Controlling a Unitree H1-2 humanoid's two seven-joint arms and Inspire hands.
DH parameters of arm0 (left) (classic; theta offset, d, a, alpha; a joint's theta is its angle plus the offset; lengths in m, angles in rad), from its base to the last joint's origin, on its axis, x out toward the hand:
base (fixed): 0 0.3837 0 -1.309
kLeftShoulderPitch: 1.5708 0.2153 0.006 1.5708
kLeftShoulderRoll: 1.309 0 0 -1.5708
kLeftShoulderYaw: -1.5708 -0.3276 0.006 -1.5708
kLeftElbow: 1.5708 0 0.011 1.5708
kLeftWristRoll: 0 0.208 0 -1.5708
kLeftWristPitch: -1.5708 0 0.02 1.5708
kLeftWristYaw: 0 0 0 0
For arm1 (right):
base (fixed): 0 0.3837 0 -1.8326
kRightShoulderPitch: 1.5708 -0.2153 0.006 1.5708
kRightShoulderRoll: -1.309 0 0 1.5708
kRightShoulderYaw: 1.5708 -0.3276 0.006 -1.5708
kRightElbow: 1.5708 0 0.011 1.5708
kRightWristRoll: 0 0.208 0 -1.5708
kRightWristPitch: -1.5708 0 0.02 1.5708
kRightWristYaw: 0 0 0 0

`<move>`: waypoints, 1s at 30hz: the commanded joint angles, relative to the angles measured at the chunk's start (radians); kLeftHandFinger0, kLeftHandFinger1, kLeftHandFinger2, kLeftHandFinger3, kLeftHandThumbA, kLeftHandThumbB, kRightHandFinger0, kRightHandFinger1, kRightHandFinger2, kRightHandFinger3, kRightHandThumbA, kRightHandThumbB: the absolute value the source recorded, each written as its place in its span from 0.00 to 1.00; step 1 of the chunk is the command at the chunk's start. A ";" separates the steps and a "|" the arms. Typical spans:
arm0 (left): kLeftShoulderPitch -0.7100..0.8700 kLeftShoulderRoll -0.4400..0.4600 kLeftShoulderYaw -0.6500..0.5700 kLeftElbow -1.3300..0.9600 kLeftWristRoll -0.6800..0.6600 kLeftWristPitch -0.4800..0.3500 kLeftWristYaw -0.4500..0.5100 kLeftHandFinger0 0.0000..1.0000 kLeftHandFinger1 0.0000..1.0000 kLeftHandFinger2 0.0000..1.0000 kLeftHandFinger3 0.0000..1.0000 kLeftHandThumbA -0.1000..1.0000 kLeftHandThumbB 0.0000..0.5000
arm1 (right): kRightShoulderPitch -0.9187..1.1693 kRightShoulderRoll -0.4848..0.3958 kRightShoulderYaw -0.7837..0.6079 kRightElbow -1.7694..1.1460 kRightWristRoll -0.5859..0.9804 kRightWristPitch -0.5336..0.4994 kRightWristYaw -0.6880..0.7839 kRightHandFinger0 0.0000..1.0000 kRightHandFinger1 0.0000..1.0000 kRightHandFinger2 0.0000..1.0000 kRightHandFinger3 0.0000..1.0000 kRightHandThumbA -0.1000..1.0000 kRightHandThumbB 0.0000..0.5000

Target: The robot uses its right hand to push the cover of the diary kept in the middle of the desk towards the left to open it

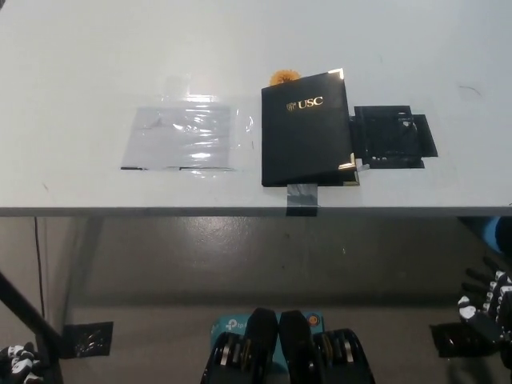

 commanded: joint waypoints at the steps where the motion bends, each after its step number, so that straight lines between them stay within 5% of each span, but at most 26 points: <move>1: -0.005 0.011 0.006 -0.019 -0.022 -0.016 -0.014 0.43 0.52 0.30 0.35 0.49 1.00 | -0.036 -0.020 0.004 -0.081 -0.001 0.011 0.012 0.65 0.79 0.84 1.00 0.44 0.30; 5: -0.001 0.010 0.003 -0.023 -0.013 -0.015 -0.009 0.43 0.53 0.30 0.35 0.50 1.00 | -0.056 -0.027 0.038 -0.179 0.002 0.053 0.047 0.57 0.73 0.79 1.00 0.47 0.34; 14: -0.001 0.006 0.004 -0.005 -0.025 -0.026 -0.020 0.39 0.49 0.27 0.34 0.49 1.00 | -0.127 -0.047 0.152 -0.347 -0.020 0.137 0.106 0.62 0.75 0.79 1.00 0.52 0.40; 20: 0.001 0.006 0.004 -0.018 -0.024 -0.007 -0.014 0.41 0.51 0.29 0.35 0.48 1.00 | -0.277 -0.035 0.158 -0.387 0.035 0.201 0.132 0.61 0.72 0.74 0.93 0.43 0.35; 24: 0.005 0.002 0.004 -0.024 -0.025 -0.008 -0.013 0.39 0.49 0.27 0.34 0.47 1.00 | -0.347 -0.012 0.133 -0.333 0.049 0.205 0.113 0.60 0.70 0.71 0.90 0.37 0.25; 26: 0.002 0.008 -0.002 -0.007 -0.015 -0.025 -0.017 0.40 0.50 0.28 0.35 0.50 1.00 | -0.403 0.009 0.105 -0.239 0.060 0.185 0.090 0.59 0.69 0.71 0.93 0.31 0.05; 27: 0.007 0.005 -0.002 -0.007 -0.020 -0.027 -0.021 0.39 0.49 0.27 0.35 0.49 1.00 | -0.412 0.014 0.098 -0.217 0.051 0.179 0.079 0.59 0.69 0.72 0.94 0.35 0.02; 30: 0.004 0.001 0.002 -0.010 -0.035 -0.016 -0.026 0.42 0.51 0.29 0.36 0.47 1.00 | -0.474 0.085 0.015 -0.105 0.110 0.183 0.025 0.62 0.71 0.72 0.93 0.72 0.19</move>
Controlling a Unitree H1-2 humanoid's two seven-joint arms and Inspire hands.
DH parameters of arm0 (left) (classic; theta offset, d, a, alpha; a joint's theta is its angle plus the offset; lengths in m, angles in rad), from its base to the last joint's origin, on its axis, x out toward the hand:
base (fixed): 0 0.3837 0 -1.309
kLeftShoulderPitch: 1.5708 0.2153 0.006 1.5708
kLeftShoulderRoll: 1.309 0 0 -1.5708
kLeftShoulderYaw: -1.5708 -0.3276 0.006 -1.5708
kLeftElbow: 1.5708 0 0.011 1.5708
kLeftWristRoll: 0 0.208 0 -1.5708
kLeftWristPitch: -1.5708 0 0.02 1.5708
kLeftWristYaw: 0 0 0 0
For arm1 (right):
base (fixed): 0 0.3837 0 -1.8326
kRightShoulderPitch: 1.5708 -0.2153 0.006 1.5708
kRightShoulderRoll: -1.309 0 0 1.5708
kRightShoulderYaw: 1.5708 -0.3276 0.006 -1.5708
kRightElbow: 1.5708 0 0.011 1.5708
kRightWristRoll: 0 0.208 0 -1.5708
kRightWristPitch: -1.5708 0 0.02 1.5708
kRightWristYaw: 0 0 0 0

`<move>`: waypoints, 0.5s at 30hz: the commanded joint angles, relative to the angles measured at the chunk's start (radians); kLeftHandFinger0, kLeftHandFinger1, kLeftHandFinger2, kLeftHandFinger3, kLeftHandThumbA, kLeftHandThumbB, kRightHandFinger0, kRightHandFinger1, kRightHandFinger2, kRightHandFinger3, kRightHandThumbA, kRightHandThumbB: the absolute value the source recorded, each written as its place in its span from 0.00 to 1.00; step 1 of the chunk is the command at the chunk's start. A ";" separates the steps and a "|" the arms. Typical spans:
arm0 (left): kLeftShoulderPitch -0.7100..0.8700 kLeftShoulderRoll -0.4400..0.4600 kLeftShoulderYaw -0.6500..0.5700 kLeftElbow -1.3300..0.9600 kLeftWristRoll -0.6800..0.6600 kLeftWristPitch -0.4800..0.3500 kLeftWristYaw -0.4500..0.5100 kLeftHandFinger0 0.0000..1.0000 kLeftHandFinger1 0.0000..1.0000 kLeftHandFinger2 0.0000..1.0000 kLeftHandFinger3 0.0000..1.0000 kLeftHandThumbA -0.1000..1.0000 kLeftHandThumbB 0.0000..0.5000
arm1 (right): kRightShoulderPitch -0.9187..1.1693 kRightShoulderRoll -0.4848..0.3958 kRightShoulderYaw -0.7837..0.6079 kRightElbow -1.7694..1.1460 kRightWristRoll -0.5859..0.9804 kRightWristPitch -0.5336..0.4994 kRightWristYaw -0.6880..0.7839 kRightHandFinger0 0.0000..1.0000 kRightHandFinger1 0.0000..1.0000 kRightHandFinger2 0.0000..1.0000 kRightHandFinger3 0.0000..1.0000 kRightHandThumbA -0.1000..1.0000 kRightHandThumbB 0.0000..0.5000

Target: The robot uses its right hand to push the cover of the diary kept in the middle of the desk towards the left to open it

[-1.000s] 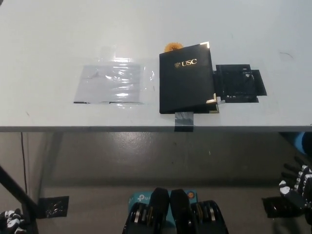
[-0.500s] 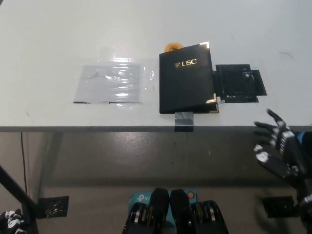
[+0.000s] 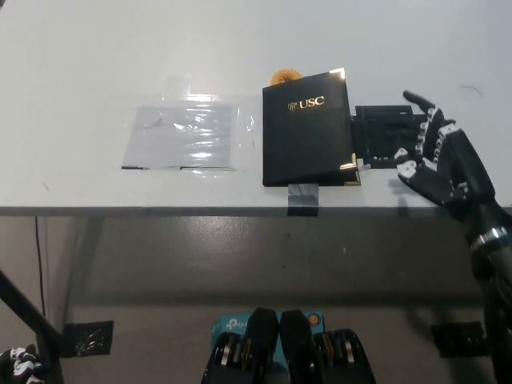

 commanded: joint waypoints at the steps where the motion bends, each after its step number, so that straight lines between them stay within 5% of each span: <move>1: 0.002 0.007 -0.001 -0.016 -0.016 -0.030 -0.019 0.43 0.51 0.29 0.36 0.48 1.00 | -0.089 0.071 -0.091 0.093 0.082 -0.010 -0.078 0.63 0.72 0.74 0.93 0.79 0.20; 5: 0.001 0.005 0.005 -0.017 -0.031 -0.027 -0.026 0.41 0.49 0.27 0.35 0.47 1.00 | -0.125 0.154 -0.190 0.142 0.136 -0.018 -0.129 0.73 0.79 0.82 0.97 1.00 0.26; 9: 0.001 0.005 0.006 -0.018 -0.043 -0.020 -0.034 0.40 0.48 0.28 0.37 0.45 1.00 | -0.162 0.260 -0.321 0.192 0.236 -0.023 -0.205 0.83 0.87 0.90 0.98 1.00 0.42; 11: 0.000 0.009 0.001 -0.005 -0.039 -0.039 -0.043 0.44 0.49 0.28 0.37 0.46 1.00 | -0.175 0.302 -0.374 0.209 0.291 -0.014 -0.213 0.94 0.98 1.00 1.00 1.00 0.36; 15: -0.003 0.005 0.004 -0.004 -0.053 -0.040 -0.053 0.47 0.52 0.29 0.36 0.44 1.00 | -0.210 0.355 -0.441 0.268 0.335 -0.006 -0.249 0.99 1.00 1.00 1.00 1.00 0.38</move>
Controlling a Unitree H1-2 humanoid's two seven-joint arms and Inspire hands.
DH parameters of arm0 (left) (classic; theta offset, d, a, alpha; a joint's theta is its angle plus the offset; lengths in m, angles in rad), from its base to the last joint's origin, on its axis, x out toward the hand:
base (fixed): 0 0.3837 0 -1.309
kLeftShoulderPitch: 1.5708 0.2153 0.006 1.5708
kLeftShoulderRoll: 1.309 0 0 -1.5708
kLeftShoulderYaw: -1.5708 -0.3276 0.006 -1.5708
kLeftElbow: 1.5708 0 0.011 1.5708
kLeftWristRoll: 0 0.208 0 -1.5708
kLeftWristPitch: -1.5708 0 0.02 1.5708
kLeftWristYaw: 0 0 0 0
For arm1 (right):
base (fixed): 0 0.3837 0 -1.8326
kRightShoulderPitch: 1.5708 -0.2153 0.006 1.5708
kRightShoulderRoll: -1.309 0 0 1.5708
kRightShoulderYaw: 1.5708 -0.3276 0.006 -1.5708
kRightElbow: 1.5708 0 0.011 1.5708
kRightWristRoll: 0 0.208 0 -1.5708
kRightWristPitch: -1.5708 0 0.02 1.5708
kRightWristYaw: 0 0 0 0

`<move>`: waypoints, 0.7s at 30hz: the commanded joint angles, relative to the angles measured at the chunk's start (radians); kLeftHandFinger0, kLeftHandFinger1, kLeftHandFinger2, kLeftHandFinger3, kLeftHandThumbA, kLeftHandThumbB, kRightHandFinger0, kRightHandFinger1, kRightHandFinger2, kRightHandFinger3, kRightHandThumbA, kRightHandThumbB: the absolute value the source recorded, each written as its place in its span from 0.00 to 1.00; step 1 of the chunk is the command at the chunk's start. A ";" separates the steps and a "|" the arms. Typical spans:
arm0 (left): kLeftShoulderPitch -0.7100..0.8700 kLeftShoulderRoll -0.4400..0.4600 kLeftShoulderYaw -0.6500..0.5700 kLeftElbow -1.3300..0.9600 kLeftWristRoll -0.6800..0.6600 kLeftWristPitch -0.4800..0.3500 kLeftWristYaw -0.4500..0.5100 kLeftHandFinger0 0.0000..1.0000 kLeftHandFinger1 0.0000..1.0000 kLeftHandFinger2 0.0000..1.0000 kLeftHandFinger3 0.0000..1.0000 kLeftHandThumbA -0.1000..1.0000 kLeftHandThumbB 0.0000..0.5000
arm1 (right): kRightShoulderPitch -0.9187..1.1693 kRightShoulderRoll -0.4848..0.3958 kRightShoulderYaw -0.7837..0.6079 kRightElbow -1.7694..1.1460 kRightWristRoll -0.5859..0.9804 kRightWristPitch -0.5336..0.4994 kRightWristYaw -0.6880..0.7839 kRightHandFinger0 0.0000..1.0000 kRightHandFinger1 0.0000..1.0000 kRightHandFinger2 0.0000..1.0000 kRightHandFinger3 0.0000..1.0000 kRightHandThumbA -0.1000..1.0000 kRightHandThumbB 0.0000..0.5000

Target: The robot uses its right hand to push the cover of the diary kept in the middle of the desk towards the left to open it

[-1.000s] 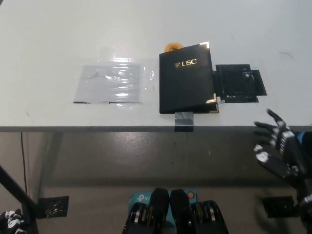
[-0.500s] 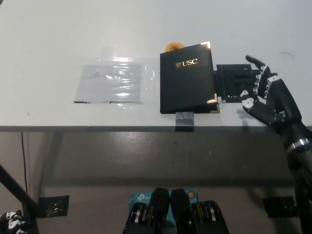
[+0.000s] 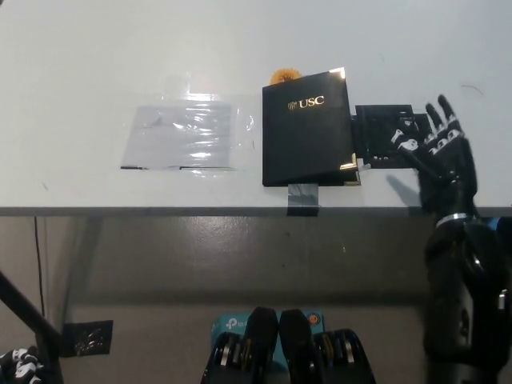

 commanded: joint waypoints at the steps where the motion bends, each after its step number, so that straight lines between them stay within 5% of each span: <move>1: -0.002 0.005 0.004 -0.012 -0.028 -0.037 -0.026 0.48 0.53 0.30 0.37 0.45 1.00 | -0.090 0.055 -0.075 0.042 0.152 -0.001 -0.091 1.00 1.00 1.00 1.00 1.00 0.35; 21: 0.002 0.007 0.004 -0.024 -0.025 -0.034 -0.032 0.47 0.53 0.31 0.39 0.48 1.00 | -0.113 0.166 -0.077 0.216 0.235 -0.111 -0.126 1.00 1.00 1.00 1.00 1.00 0.30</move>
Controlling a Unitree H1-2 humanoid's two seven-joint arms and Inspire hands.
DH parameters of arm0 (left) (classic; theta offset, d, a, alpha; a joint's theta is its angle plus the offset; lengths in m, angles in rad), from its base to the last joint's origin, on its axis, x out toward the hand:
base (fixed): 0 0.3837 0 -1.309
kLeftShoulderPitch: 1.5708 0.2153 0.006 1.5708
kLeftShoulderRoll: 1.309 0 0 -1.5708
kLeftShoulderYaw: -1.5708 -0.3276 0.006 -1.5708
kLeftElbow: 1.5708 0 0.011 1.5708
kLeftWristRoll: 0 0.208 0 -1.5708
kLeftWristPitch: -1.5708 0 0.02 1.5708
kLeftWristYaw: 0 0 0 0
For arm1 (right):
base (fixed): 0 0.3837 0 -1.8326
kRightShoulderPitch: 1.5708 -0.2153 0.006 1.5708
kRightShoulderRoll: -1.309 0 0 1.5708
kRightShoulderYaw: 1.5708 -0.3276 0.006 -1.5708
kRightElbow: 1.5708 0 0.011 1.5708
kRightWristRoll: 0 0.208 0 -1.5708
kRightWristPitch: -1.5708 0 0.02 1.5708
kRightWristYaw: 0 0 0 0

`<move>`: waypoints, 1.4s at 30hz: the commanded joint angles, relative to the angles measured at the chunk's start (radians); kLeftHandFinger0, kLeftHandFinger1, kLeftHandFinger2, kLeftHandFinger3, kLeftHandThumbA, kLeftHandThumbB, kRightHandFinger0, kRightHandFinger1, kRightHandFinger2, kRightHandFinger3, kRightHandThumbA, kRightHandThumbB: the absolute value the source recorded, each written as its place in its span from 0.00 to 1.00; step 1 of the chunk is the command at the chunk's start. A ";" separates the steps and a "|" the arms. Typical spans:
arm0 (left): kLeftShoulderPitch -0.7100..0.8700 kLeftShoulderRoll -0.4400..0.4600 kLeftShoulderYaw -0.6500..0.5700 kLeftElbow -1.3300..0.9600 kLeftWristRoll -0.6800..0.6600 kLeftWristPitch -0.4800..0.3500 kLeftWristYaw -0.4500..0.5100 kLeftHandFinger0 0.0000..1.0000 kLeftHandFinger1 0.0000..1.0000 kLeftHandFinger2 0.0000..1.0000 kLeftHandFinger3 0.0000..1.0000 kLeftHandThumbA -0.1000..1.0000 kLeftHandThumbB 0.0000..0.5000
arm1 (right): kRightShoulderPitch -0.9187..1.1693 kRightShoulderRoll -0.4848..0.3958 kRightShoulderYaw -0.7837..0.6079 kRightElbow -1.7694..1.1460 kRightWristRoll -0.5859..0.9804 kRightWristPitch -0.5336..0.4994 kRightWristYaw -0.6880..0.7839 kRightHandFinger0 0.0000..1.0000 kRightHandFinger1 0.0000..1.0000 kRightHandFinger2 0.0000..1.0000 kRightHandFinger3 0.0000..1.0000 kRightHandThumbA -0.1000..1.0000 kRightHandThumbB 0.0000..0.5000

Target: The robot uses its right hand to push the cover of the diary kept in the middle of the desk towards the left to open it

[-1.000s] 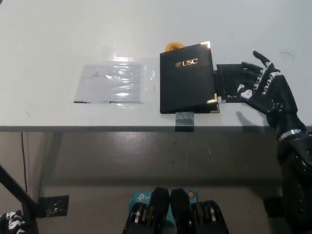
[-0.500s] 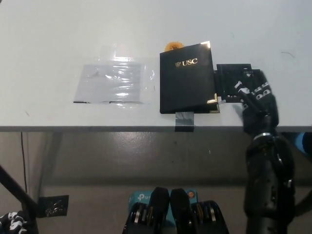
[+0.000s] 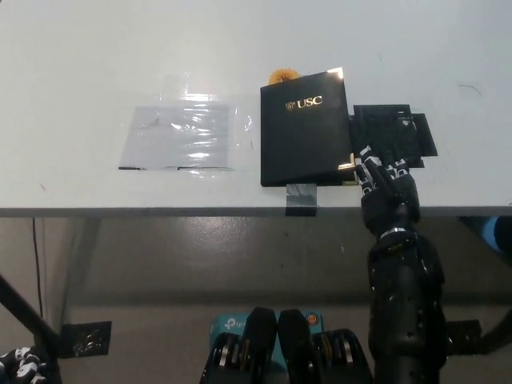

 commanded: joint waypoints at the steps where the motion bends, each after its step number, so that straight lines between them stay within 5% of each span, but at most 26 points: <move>1: 0.001 0.008 0.003 -0.019 -0.014 -0.034 -0.014 0.47 0.53 0.31 0.38 0.48 1.00 | -0.054 0.029 0.037 0.031 0.033 -0.054 0.000 0.98 1.00 1.00 1.00 0.99 0.30; 14: 0.000 -0.001 -0.017 -0.021 0.003 -0.034 -0.009 0.49 0.54 0.31 0.39 0.50 1.00 | -0.063 0.058 0.147 0.151 -0.008 -0.120 0.015 0.89 0.97 0.95 1.00 0.93 0.23; 19: -0.006 0.003 -0.026 -0.021 0.011 -0.046 -0.012 0.50 0.56 0.32 0.38 0.52 1.00 | -0.058 0.070 0.223 0.176 -0.014 -0.134 0.014 0.82 0.91 0.93 1.00 0.94 0.30; 28: -0.012 0.001 -0.035 -0.030 -0.003 -0.024 -0.009 0.48 0.56 0.29 0.36 0.49 1.00 | -0.012 0.070 0.384 0.192 0.052 -0.140 -0.028 0.88 0.94 0.95 1.00 0.93 0.34; 39: -0.012 0.008 -0.045 -0.030 0.019 -0.031 -0.001 0.49 0.56 0.30 0.38 0.52 1.00 | 0.002 0.070 0.483 0.216 0.051 -0.159 -0.041 0.85 0.93 0.95 1.00 0.96 0.24; 42: -0.011 0.009 -0.049 -0.018 0.022 -0.048 -0.010 0.49 0.56 0.31 0.39 0.53 1.00 | -0.004 0.070 0.488 0.214 0.043 -0.153 -0.042 0.80 0.91 0.94 1.00 0.93 0.29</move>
